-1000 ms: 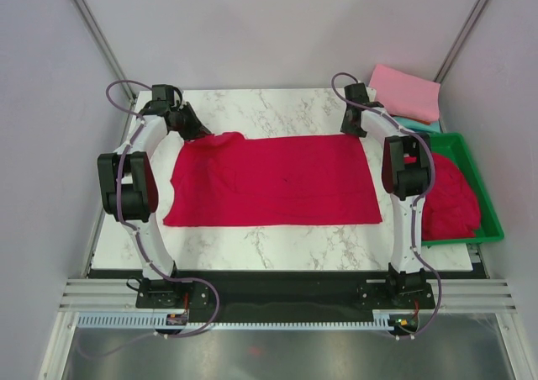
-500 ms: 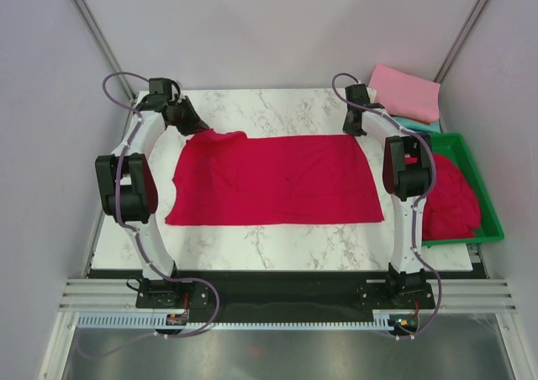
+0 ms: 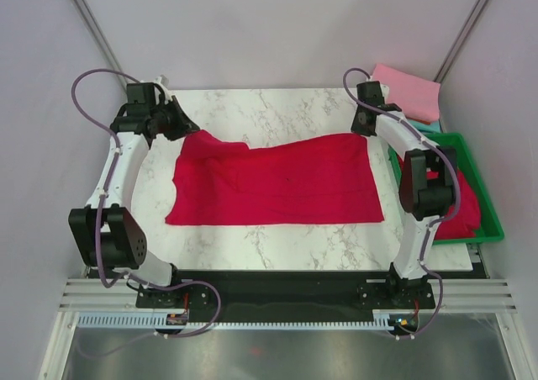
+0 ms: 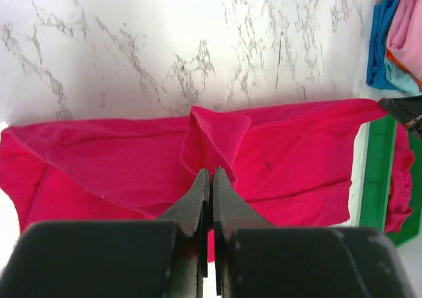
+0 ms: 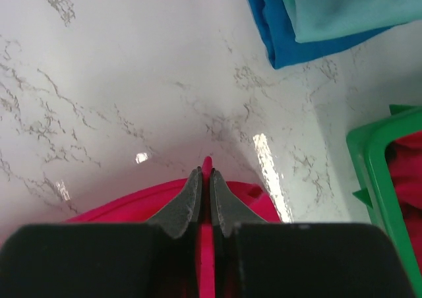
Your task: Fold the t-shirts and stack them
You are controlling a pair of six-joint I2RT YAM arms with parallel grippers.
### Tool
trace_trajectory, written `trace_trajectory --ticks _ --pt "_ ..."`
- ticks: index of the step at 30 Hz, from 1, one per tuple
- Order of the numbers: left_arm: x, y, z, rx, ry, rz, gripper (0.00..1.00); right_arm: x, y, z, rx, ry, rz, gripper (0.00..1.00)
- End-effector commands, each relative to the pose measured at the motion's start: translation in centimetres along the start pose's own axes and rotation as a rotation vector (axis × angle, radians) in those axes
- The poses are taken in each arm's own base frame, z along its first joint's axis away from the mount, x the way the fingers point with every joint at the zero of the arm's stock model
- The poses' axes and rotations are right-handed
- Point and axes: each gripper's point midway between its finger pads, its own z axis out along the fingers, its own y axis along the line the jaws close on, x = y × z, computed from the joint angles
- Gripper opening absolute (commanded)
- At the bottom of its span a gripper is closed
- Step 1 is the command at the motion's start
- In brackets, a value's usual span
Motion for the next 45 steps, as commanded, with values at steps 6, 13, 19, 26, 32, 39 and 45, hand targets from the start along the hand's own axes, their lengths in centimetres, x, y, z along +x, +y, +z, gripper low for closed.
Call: trace_trajectory --ticks 6,13,19,26,32,39,45 --pt "4.1 0.8 -3.4 -0.018 0.024 0.066 0.02 1.0 -1.8 -3.9 -0.003 -0.023 0.036 0.08" --pt "7.2 1.6 -5.3 -0.033 0.038 0.073 0.02 4.1 -3.2 -5.8 -0.014 -0.006 0.063 0.08" --pt "10.4 2.6 -6.1 -0.046 0.08 0.044 0.02 6.5 -3.9 -6.7 -0.022 0.014 0.093 0.08" --pt "15.3 4.2 -6.8 -0.059 0.161 0.019 0.25 9.8 -6.0 -7.7 0.02 0.026 0.128 0.31" --pt "15.7 3.2 -9.1 -0.032 0.125 0.022 0.41 10.7 -7.7 -8.8 0.058 -0.005 0.156 0.8" --pt "14.1 4.7 -7.0 -0.118 0.09 -0.031 0.46 6.6 -3.8 -10.8 -0.12 -0.078 0.161 0.79" --pt "15.6 8.9 -1.7 -0.271 0.196 -0.166 0.41 6.4 2.6 -9.3 -0.269 -0.028 0.019 0.77"
